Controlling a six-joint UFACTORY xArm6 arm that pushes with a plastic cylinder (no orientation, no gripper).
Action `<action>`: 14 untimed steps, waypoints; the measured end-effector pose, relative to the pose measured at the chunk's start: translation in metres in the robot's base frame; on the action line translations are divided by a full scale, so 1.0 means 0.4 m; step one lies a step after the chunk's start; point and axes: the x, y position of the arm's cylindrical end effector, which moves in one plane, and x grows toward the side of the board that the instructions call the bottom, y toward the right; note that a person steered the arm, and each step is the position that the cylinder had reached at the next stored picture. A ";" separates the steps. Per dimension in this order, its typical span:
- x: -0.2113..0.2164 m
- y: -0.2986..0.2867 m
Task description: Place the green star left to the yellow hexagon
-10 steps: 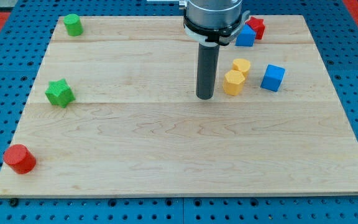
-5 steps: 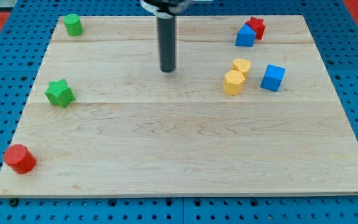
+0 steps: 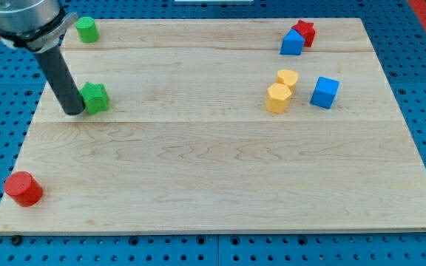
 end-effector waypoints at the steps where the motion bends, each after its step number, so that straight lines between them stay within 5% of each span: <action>1: -0.035 0.049; 2: -0.123 0.140; 3: -0.176 0.083; 5: -0.115 0.409; 6: -0.202 0.246; 8: -0.068 0.186; 11: 0.105 0.539; 12: -0.013 0.579; 13: -0.024 0.576; 14: -0.095 0.428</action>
